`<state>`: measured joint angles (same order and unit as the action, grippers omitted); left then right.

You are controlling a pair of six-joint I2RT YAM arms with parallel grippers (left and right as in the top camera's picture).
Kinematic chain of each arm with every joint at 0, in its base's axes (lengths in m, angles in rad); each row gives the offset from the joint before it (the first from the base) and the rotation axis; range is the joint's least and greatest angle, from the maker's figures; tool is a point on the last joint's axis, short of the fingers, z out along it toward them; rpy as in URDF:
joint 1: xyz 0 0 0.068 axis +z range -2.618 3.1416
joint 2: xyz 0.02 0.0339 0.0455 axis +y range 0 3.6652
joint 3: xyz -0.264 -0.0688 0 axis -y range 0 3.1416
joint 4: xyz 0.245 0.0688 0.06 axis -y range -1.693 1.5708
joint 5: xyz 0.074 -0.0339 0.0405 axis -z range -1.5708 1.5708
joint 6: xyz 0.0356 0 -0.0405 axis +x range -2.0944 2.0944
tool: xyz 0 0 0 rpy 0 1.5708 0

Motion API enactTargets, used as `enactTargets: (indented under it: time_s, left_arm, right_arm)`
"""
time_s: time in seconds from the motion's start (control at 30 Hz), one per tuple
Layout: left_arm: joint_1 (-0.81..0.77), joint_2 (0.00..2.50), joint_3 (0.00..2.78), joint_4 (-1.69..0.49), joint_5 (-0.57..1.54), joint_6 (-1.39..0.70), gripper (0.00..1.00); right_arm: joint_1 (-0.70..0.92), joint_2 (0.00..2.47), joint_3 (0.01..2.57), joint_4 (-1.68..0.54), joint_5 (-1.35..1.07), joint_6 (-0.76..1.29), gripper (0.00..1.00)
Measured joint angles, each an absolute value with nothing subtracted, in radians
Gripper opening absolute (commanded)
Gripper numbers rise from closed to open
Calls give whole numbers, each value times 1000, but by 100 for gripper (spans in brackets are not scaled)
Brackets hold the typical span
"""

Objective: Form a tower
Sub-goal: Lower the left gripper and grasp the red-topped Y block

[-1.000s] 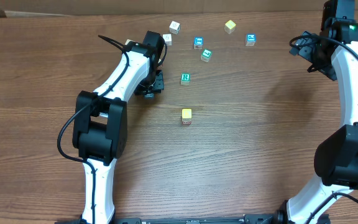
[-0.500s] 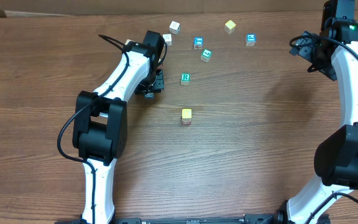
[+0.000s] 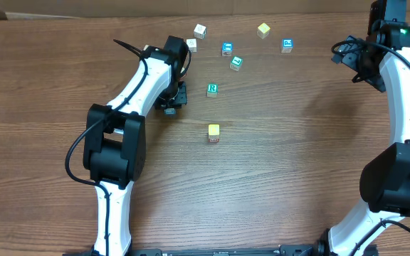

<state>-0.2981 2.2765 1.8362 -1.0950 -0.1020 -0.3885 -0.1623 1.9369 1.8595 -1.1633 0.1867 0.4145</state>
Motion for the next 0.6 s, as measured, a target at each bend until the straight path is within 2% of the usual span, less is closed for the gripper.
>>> enactTargets:
  time_s: [0.17, 0.4, 0.6]
  left_arm:
    - [-299, 2276, 1952, -1200, -102, -388, 17]
    - [-298, 2274, 2155, -1432, -95, -389, 18]
    - [-298, 2224, 2180, -1542, -49, -389, 18]
  right_arm:
    - [-162, 1937, 1860, -1163, 187, 415, 100]
    - [-162, 1937, 1860, -1164, 187, 415, 100]
    - [-162, 1937, 1860, -1164, 187, 415, 100]
